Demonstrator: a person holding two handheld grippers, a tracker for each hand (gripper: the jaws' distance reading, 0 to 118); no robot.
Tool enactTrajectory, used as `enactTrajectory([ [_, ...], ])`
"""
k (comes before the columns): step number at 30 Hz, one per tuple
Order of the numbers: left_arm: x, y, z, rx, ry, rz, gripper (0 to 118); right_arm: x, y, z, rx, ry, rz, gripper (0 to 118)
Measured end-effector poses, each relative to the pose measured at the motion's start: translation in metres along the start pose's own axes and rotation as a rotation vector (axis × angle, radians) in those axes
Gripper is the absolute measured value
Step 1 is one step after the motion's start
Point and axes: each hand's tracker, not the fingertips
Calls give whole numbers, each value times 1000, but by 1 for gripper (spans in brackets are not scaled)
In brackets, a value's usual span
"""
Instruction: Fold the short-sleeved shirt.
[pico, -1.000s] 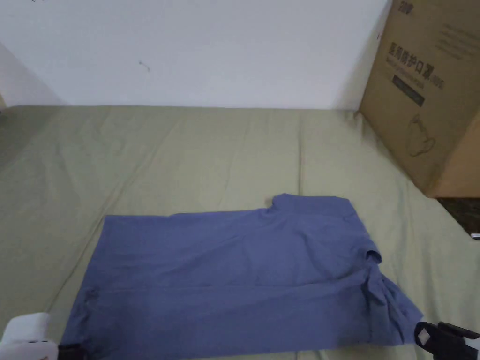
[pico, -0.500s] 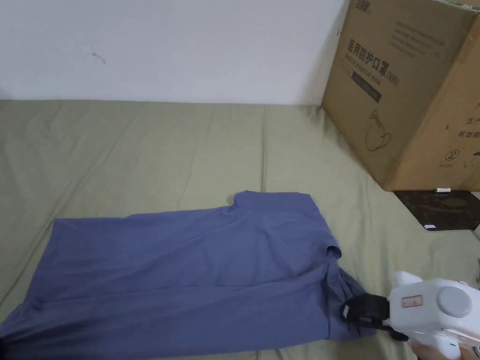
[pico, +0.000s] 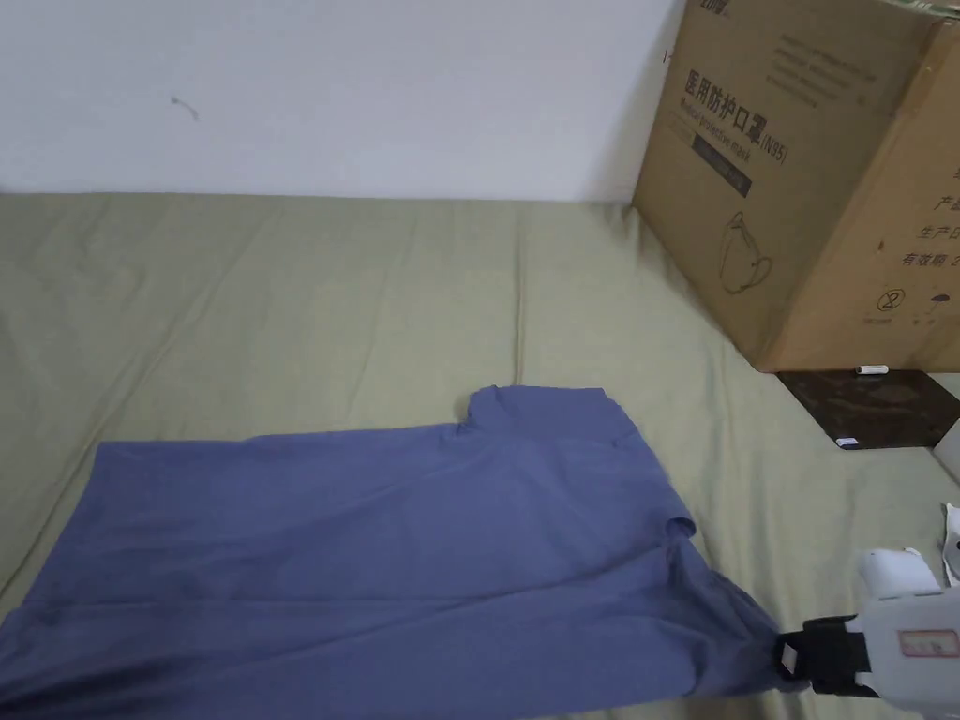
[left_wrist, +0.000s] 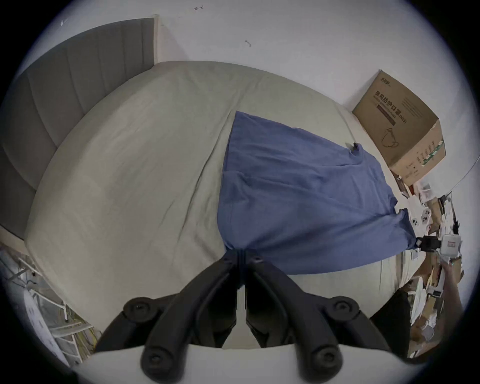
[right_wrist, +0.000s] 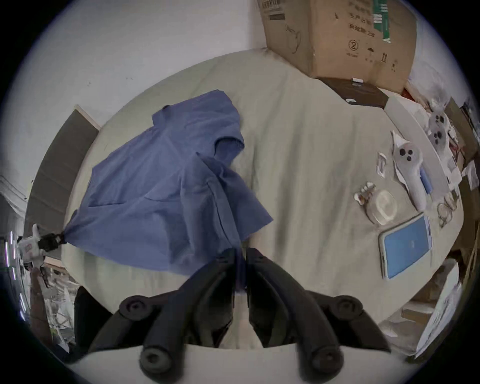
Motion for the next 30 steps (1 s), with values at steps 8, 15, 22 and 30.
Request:
enactTrajectory([
  [8, -17, -55, 20, -125, 7, -40, 3, 8, -71, 14, -132, -13, 13, 8],
  [15, -17, -66, 29, -52, -19, 24, 86, -10, -78, 15, -63, -56, 52, 35],
  [22, -1, -50, 49, 61, -48, 28, 117, -41, -73, 37, 68, -84, 56, 116],
  [30, 39, -17, 43, 134, -30, -104, 0, -86, -24, 51, 286, 132, -7, 0],
])
